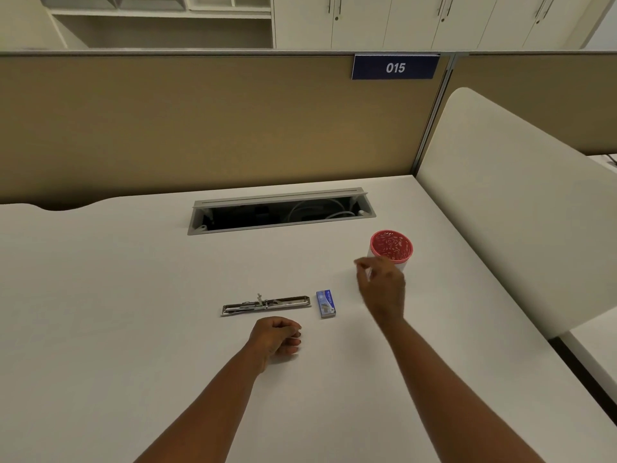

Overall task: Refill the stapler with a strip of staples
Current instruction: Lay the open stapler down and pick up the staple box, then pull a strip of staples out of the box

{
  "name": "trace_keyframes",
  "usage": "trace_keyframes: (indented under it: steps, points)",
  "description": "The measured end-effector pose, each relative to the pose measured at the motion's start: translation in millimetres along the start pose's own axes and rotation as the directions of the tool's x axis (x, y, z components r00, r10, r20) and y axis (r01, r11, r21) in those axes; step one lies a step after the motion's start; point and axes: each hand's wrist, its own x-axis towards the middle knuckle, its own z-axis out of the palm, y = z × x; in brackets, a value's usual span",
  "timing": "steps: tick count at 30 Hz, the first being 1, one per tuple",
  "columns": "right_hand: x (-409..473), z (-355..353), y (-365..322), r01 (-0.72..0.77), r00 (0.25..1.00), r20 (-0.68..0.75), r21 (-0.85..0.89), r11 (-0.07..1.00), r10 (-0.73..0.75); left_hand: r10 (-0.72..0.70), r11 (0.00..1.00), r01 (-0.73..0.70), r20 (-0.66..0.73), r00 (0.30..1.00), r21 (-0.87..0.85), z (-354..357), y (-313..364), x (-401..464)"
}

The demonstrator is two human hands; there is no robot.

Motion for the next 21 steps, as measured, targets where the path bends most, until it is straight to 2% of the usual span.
trace_keyframes:
  steps: [2,4,6,15,18,21]
  points:
    - [-18,18,3,-0.116,0.979,0.162,-0.036,0.993,0.121,0.016,1.0,-0.016,-0.007,1.0,-0.02,-4,1,-3]
    - [-32,33,9,-0.224,0.915,0.312,-0.14,0.965,0.257,0.02,0.999,-0.02,-0.008,1.0,-0.032,-7,0,-5]
    - [-42,46,9,-0.26,0.858,0.391,-0.228,0.938,0.332,0.02,0.999,-0.02,-0.017,1.0,-0.035,-14,1,-8]
    - [-43,64,3,-0.247,0.86,0.383,-0.268,0.931,0.338,0.017,0.996,-0.022,-0.051,0.999,-0.089,-32,7,-10]
    - [-37,55,6,-0.297,0.867,0.367,-0.165,0.941,0.338,0.021,0.994,-0.026,-0.045,0.999,-0.106,-33,8,-9]
    - [-27,39,12,-0.329,0.857,0.417,-0.006,0.944,0.301,0.016,0.992,-0.02,-0.032,0.999,-0.127,-32,8,-8]
